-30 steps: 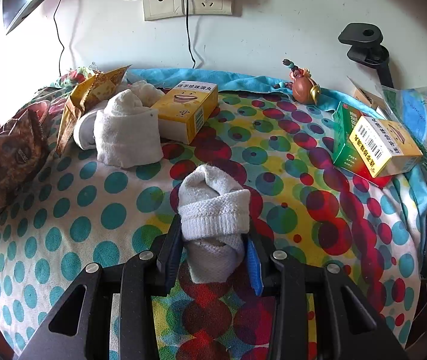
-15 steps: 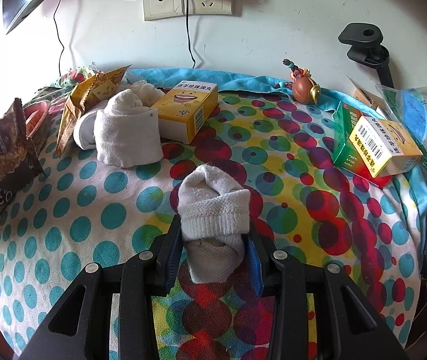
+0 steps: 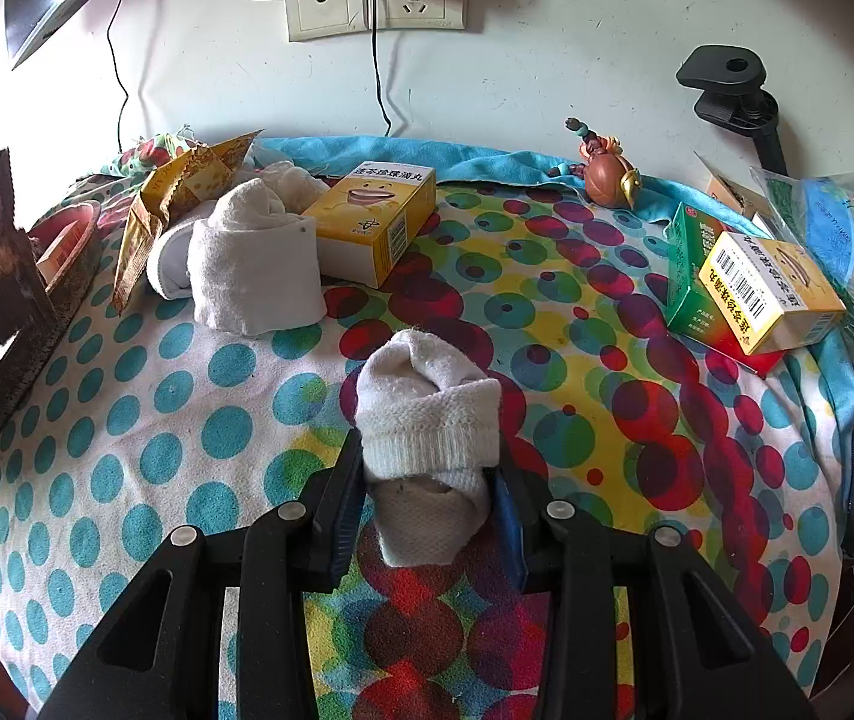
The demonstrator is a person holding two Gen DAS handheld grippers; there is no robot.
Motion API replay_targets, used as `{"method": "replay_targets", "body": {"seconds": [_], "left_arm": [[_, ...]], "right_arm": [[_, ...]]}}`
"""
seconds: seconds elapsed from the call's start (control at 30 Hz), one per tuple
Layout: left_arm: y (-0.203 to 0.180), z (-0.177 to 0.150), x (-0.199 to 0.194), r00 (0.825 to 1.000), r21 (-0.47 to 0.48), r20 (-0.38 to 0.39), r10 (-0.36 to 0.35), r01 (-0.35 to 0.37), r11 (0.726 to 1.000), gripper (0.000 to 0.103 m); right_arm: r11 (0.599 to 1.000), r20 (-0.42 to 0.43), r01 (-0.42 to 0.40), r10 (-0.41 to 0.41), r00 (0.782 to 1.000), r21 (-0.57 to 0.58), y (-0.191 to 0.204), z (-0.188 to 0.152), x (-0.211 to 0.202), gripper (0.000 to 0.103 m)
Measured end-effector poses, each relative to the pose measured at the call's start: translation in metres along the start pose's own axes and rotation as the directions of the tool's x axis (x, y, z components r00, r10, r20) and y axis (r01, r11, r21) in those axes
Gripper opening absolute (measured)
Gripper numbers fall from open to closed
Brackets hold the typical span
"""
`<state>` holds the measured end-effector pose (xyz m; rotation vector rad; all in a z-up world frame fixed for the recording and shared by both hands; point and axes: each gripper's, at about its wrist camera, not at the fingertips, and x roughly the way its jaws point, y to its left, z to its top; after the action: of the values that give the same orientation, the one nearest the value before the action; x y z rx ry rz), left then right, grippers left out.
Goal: Organize objects
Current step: 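Lower the brown snack bag into the red tray and open the left gripper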
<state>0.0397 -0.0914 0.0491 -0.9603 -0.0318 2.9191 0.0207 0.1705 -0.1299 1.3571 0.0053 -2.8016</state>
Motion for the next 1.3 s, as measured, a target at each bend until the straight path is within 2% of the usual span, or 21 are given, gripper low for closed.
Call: {"method": "replay_targets", "body": {"seconds": [0.2, 0.43, 0.53, 0.63, 0.67, 0.83, 0.87, 1.0, 1.1, 1.27, 1.3], "left_arm": [[0.022, 0.017, -0.012, 0.998, -0.021, 0.039, 0.052, -0.052, 0.998, 0.009], [0.076, 0.032, -0.019, 0.977, -0.069, 0.055, 0.204, -0.2, 0.977, 0.009], [0.101, 0.034, -0.016, 0.95, -0.063, 0.041, 0.309, -0.306, 0.95, 0.009], [0.124, 0.033, -0.011, 0.926, -0.068, 0.031, 0.376, -0.373, 0.925, 0.009], [0.134, 0.031, -0.006, 0.911, -0.064, 0.025, 0.411, -0.409, 0.91, 0.009], [0.17, 0.026, 0.02, 0.877, -0.06, -0.045, 0.478, -0.48, 0.875, 0.006], [0.174, 0.025, 0.024, 0.877, -0.063, -0.056, 0.478, -0.481, 0.875, 0.001], [0.195, 0.024, 0.045, 0.893, -0.106, -0.103, 0.438, -0.448, 0.888, 0.001], [0.199, 0.021, 0.053, 0.907, -0.132, -0.109, 0.407, -0.419, 0.898, 0.001], [0.188, 0.015, 0.058, 0.919, -0.132, -0.134, 0.372, -0.389, 0.912, 0.001], [0.184, 0.013, 0.057, 0.929, -0.136, -0.142, 0.341, -0.36, 0.923, 0.002]], "right_arm": [[1.0, 0.0, 0.0, 0.0, 1.0, -0.001, -0.001, 0.0, 0.0, 0.035], [1.0, 0.0, 0.0, 0.0, 1.0, -0.001, -0.001, 0.0, 0.0, 0.035], [1.0, 0.0, -0.001, 0.001, 1.0, 0.0, -0.001, 0.0, 0.0, 0.035], [1.0, 0.0, 0.0, 0.0, 1.0, -0.001, -0.001, 0.0, 0.0, 0.035], [1.0, 0.0, 0.0, 0.0, 1.0, -0.002, -0.001, 0.0, 0.0, 0.035], [1.0, 0.0, 0.001, -0.001, 1.0, -0.003, -0.001, 0.0, 0.0, 0.035], [1.0, 0.0, 0.001, -0.001, 1.0, -0.003, -0.001, 0.0, 0.0, 0.035], [1.0, 0.0, 0.003, -0.003, 1.0, -0.005, -0.001, 0.0, 0.001, 0.036], [1.0, 0.0, 0.001, -0.001, 1.0, -0.004, -0.001, 0.0, 0.001, 0.036], [1.0, 0.0, 0.005, -0.005, 1.0, -0.008, -0.002, -0.001, 0.001, 0.036], [1.0, 0.0, 0.004, -0.004, 1.0, -0.007, -0.003, -0.001, 0.0, 0.036]]}}
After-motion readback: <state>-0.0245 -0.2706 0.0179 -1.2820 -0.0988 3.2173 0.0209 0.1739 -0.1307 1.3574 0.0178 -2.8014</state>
